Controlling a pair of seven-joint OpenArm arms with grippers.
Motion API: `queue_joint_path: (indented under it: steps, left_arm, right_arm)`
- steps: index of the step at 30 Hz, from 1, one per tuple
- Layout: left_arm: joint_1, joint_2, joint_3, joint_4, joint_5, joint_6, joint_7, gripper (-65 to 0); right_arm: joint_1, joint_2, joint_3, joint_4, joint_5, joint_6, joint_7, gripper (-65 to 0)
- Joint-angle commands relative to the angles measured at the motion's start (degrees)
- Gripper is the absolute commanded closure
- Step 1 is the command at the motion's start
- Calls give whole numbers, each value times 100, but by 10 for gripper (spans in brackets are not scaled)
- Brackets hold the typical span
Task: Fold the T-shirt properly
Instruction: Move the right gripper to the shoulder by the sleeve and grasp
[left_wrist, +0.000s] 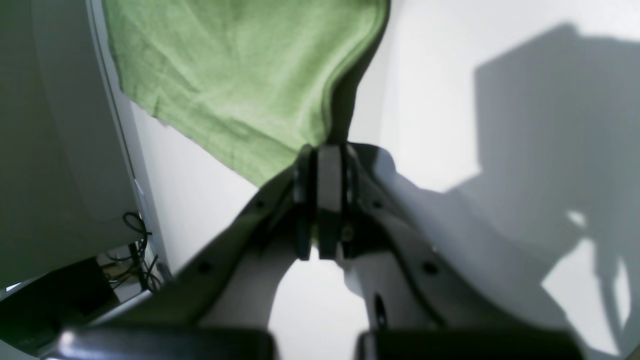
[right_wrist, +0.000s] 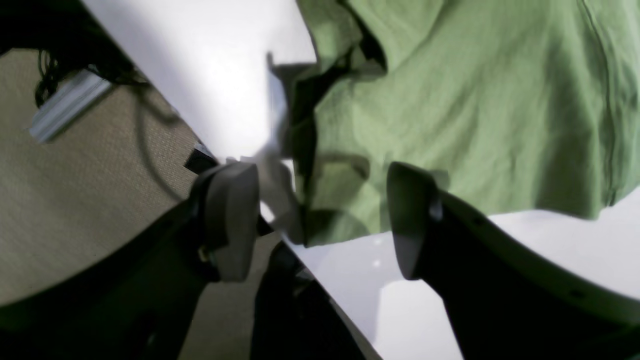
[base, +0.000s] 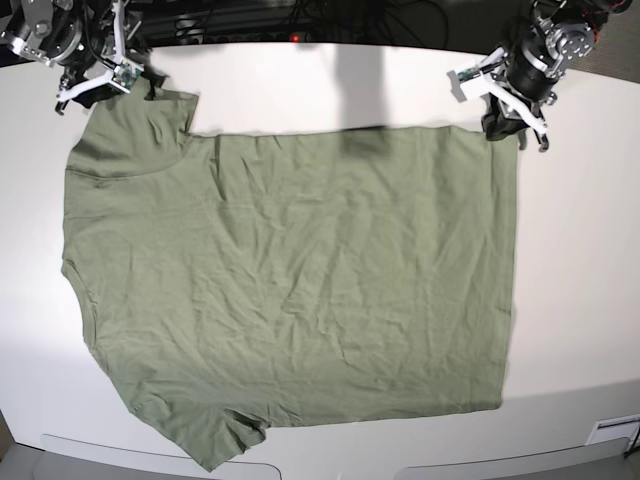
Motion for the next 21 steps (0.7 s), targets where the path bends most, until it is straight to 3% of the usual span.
queue_joint_path:
  steps: [1, 4, 10, 15, 21]
  left_arm:
    - [50, -50, 15, 17, -61, -225, -11, 0]
    - [50, -50, 15, 17, -61, -227, -9, 0]
    - [50, -50, 15, 17, -61, -227, -9, 0]
    - [50, -50, 15, 17, -61, -227, -9, 0]
    - [50, -50, 15, 20, -61, -227, -9, 0]
  right_arm:
    - [31, 114, 22, -98, -758, -520, -494, -399]
    - [31, 216, 22, -98, -896, -726, -496, -398]
    - [31, 269, 22, -98, -802, -756, -402, -399]
    - [31, 269, 22, -98, 57, -752, -334, -399]
    - [46, 269, 22, -98, 116, -1108, -138, -399]
